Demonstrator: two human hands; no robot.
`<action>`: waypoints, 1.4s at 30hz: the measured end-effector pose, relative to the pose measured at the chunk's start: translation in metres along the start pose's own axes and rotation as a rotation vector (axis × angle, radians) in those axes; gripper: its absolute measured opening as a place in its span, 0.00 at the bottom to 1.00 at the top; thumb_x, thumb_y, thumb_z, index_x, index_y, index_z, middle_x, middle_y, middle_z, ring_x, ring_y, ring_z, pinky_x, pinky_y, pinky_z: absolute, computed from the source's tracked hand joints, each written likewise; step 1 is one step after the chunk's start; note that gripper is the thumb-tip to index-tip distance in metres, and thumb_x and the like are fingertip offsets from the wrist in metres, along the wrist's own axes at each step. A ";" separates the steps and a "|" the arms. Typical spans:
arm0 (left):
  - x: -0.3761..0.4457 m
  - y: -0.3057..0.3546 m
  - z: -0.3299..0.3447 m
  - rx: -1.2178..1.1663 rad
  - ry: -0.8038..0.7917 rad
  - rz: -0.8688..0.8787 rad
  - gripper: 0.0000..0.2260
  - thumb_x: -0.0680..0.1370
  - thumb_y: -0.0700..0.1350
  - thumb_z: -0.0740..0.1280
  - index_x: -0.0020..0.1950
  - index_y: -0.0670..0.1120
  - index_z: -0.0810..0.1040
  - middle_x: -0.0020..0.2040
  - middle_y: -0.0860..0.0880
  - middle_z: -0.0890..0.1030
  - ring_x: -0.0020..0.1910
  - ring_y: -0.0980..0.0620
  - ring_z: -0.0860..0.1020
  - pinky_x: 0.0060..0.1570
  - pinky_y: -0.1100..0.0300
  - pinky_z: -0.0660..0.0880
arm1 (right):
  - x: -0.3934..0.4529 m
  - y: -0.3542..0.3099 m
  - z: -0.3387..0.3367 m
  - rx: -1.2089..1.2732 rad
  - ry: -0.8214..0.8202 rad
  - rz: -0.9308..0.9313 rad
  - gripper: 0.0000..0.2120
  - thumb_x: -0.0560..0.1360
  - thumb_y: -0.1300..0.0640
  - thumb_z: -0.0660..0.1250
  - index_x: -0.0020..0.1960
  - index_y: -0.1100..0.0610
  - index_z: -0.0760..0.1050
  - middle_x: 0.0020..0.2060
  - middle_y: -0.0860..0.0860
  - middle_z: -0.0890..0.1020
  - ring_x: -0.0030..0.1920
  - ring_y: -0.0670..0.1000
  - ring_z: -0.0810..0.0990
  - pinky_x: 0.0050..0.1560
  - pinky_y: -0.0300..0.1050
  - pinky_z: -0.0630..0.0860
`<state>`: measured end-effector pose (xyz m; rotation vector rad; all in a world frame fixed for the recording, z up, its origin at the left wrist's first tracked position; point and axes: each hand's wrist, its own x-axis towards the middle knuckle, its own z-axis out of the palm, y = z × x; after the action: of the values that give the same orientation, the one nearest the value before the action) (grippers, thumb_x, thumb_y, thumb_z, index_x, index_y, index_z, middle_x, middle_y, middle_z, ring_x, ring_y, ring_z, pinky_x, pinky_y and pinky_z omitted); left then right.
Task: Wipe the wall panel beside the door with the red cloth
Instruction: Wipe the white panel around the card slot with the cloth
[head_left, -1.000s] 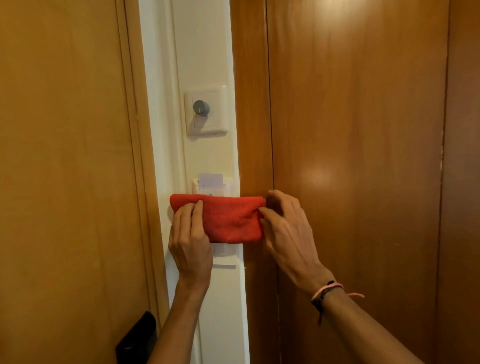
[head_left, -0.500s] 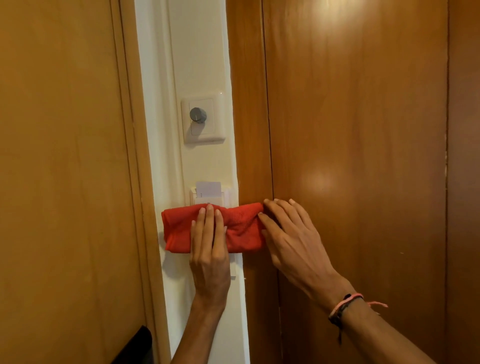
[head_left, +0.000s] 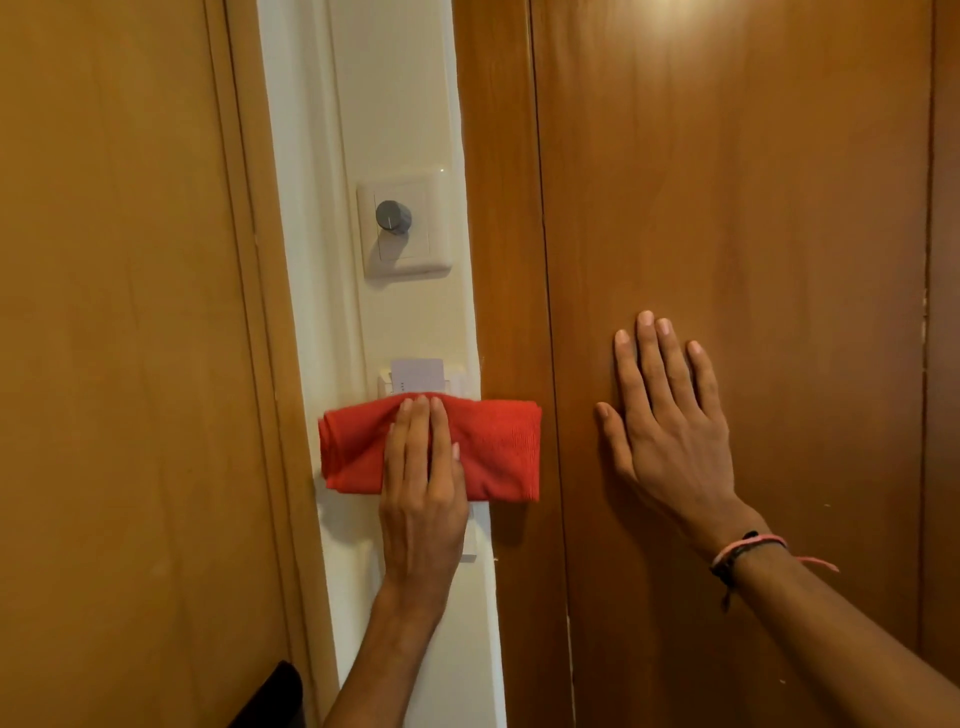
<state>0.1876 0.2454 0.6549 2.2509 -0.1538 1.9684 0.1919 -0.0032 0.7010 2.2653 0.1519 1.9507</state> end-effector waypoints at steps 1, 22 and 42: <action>0.001 0.000 -0.001 -0.020 0.002 -0.009 0.20 0.83 0.45 0.58 0.72 0.36 0.69 0.70 0.35 0.74 0.71 0.36 0.71 0.68 0.40 0.71 | 0.000 -0.001 0.001 0.000 0.008 0.004 0.32 0.86 0.44 0.50 0.84 0.60 0.50 0.84 0.60 0.53 0.85 0.59 0.51 0.84 0.61 0.53; -0.015 -0.008 -0.006 -0.140 -0.076 0.010 0.22 0.83 0.46 0.53 0.74 0.35 0.63 0.73 0.35 0.69 0.74 0.37 0.66 0.71 0.41 0.67 | -0.003 -0.003 0.008 -0.016 0.047 -0.002 0.34 0.85 0.41 0.51 0.84 0.60 0.50 0.84 0.61 0.53 0.85 0.59 0.51 0.84 0.59 0.50; -0.030 -0.001 -0.012 -0.227 -0.153 -0.070 0.23 0.84 0.47 0.52 0.75 0.36 0.61 0.75 0.37 0.66 0.76 0.39 0.62 0.73 0.41 0.65 | -0.003 -0.005 0.009 -0.016 0.053 0.005 0.35 0.85 0.41 0.51 0.84 0.60 0.51 0.83 0.61 0.54 0.84 0.59 0.52 0.84 0.59 0.52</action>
<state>0.1723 0.2484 0.6270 2.2247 -0.2950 1.6518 0.1999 0.0010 0.6959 2.2078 0.1356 2.0079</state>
